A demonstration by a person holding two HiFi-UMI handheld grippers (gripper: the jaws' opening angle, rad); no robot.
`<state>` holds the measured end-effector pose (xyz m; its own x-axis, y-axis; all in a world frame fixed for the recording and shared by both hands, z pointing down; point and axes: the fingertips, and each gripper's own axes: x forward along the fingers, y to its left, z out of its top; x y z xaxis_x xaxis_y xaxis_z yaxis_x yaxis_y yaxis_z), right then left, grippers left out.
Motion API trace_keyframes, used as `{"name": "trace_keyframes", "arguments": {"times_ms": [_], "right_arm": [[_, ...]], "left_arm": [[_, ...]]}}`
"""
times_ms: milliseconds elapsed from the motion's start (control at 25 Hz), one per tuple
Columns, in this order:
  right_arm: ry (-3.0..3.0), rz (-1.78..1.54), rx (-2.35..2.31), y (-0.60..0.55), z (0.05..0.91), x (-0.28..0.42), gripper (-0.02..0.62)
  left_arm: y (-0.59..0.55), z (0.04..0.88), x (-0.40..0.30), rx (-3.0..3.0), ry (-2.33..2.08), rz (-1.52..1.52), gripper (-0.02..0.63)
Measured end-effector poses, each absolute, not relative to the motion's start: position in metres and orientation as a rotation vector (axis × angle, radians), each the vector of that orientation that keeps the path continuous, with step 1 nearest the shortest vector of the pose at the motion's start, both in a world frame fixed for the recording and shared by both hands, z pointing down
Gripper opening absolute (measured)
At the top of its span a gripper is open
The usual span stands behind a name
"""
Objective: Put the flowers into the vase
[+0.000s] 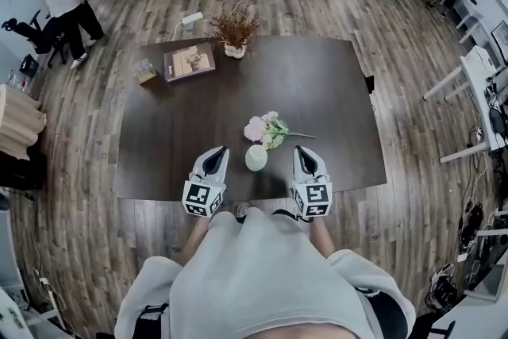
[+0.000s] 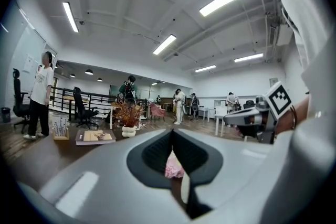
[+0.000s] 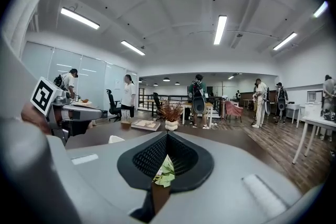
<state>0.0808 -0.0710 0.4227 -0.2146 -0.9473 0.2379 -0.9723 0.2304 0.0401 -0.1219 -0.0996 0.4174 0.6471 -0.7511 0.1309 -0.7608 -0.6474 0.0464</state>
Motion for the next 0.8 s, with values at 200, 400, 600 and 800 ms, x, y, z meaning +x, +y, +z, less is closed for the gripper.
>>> {"name": "trace_keyframes", "arguments": {"times_ms": [200, 400, 600, 800], "right_arm": [[-2.308, 0.194, 1.785, -0.072, 0.424, 0.089, -0.002], [-2.360, 0.172, 1.712, -0.083, 0.417, 0.104, -0.002], [-2.378, 0.192, 1.666, -0.084, 0.423, 0.118, -0.002], [-2.366, 0.255, 1.619, -0.079, 0.444, 0.120, -0.002]], "left_arm": [[-0.099, 0.422, -0.111, 2.740, -1.287, 0.182, 0.011], [-0.096, 0.419, -0.103, 2.686, -1.382, 0.166, 0.011], [-0.083, 0.431, -0.094, 2.641, -1.420, 0.209, 0.011], [-0.070, 0.449, -0.093, 2.600, -1.425, 0.252, 0.011]]}}
